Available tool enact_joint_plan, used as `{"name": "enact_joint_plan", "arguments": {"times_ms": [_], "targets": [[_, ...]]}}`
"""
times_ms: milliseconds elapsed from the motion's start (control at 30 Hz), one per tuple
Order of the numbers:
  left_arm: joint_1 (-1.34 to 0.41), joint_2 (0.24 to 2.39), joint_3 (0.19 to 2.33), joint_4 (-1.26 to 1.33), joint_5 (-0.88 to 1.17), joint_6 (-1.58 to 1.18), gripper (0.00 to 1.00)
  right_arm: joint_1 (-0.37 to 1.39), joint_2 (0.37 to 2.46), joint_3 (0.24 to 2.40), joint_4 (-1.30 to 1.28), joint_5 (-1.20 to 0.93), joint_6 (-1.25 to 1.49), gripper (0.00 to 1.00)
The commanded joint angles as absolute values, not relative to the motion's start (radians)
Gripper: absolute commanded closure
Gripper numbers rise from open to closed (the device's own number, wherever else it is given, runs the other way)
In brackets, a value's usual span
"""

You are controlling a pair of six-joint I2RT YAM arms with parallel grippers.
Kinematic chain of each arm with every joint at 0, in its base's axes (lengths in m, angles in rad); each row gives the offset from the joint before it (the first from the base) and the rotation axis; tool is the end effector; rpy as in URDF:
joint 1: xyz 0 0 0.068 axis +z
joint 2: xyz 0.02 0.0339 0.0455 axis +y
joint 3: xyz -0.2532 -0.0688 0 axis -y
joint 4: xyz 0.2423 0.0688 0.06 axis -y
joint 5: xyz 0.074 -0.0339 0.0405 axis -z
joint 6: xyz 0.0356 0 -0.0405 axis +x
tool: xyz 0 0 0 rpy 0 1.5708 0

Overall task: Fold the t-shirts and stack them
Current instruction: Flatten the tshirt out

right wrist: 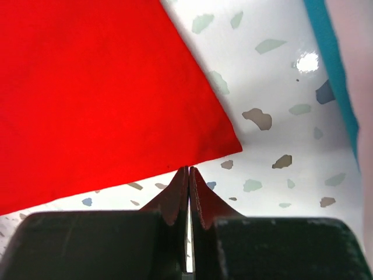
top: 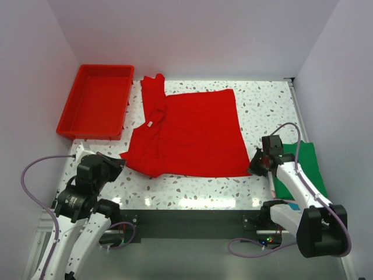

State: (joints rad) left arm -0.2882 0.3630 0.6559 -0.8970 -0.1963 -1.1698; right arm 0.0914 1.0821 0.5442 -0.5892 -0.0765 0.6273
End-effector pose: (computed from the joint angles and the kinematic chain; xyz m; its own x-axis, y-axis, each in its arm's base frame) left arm 0.0860 -0.0182 0.2689 -0.3275 -0.8447 -0.4232 -0.4527 0.5335 -0.7145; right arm 0.1859 0.0198 0.1656 -0.8008 0.5143 -0.3070 0.4278 0.8498 0.3079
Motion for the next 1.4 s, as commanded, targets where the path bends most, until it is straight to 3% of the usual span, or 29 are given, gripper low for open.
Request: {"name": "enact_joint_plan", "arguments": {"times_ms": [0, 167, 367, 400, 433, 500, 567, 1000, 1200, 1367], "targets": [[-0.284, 0.373, 0.759, -0.894, -0.138, -1.092, 1.00, 0.092, 0.984, 0.632, -0.678, -0.017, 0.620, 1.00], [-0.284, 0.412, 0.788, -0.841, -0.100, -1.036, 1.00, 0.091, 0.930, 0.695, -0.739, 0.026, 0.620, 1.00], [-0.284, 0.521, 0.779, -0.733, -0.075, -0.982, 1.00, 0.091, 1.003, 0.712, -0.724, -0.021, 0.603, 1.00], [-0.284, 0.528, 0.778, -0.720, -0.081, -0.979, 1.00, 0.092, 1.009, 0.703, -0.710, -0.025, 0.601, 0.95], [-0.284, 0.534, 0.773, -0.715, -0.087, -0.974, 1.00, 0.092, 1.020, 0.690, -0.701, -0.023, 0.606, 0.82], [-0.284, 0.537, 0.750, -0.701, -0.092, -0.977, 1.00, 0.092, 1.032, 0.652, -0.672, -0.020, 0.614, 0.68], [-0.284, 0.532, 0.717, -0.692, -0.087, -0.983, 1.00, 0.092, 1.054, 0.623, -0.657, -0.020, 0.621, 0.62], [-0.284, 0.558, 0.687, -0.660, -0.109, -0.963, 1.00, 0.092, 1.147, 0.542, -0.548, 0.068, 0.693, 0.56], [-0.284, 0.531, 0.695, -0.696, -0.123, -0.968, 1.00, 0.094, 1.209, 0.511, -0.471, 0.063, 0.721, 0.60], [-0.284, 0.428, 0.667, -0.767, -0.147, -1.023, 1.00, 0.094, 1.204, 0.511, -0.475, 0.061, 0.727, 0.98]]}}
